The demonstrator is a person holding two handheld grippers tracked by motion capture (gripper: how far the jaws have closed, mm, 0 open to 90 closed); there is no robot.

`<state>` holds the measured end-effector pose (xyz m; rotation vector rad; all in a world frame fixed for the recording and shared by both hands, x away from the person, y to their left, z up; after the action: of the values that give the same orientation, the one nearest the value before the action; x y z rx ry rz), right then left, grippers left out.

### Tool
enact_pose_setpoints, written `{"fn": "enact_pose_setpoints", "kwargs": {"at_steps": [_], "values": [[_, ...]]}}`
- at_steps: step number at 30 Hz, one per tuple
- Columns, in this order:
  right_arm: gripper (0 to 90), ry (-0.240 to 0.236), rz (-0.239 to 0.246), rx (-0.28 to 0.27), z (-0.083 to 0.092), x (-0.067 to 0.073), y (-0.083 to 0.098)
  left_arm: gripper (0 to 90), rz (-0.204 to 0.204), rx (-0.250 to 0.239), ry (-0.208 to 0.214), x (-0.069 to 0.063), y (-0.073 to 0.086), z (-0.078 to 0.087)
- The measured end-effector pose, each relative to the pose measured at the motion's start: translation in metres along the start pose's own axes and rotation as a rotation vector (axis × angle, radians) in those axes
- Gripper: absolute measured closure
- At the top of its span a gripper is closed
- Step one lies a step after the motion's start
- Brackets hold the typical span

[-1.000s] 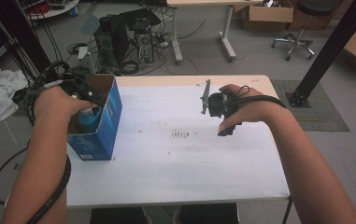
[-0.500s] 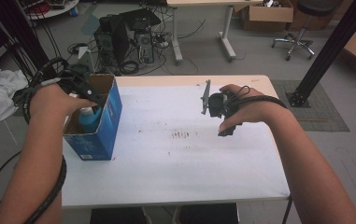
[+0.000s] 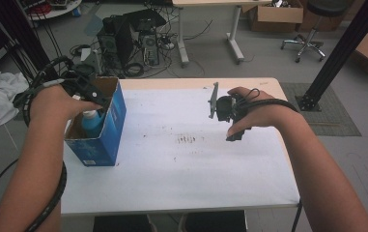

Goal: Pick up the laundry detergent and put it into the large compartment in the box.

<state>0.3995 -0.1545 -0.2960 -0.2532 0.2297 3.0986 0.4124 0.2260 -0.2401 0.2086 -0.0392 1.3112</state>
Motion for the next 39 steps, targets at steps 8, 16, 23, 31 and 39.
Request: {"fn": "enact_pose_setpoints", "kwargs": {"at_steps": [8, 16, 23, 31, 39], "values": [[15.8, 0.0, 0.0, -0.004, 0.001, 0.0, 0.0, 0.1, -0.036, -0.018, -0.002, -0.006, 0.002, 0.008], [15.8, 0.0, 0.002, -0.005, 0.003, -0.002, 0.001, 0.1, -0.145, -0.069, -0.023, -0.026, 0.002, 0.035], [15.8, -0.002, -0.001, -0.004, 0.003, -0.002, 0.003, 0.1, -0.316, -0.118, 0.023, -0.053, 0.0, 0.056], [15.8, -0.001, 0.005, -0.003, 0.005, 0.001, 0.001, 0.1, -0.479, -0.116, 0.06, -0.082, 0.0, 0.061], [15.8, -0.006, 0.012, 0.007, 0.004, 0.003, 0.0, 0.1, -0.7, -0.128, 0.029, -0.115, 0.003, 0.065]]}}
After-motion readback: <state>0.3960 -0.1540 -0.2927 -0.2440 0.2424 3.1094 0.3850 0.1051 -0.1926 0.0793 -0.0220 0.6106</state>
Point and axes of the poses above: each handheld gripper's, and its own axes: z roughly backward along the jaws, y roughly out of its underside, x roughly to its left, the point moved 3 cm from there along -z, roughly forward along the jaws, and after that the axes turned 11 degrees about x, right-handed, at the moved point
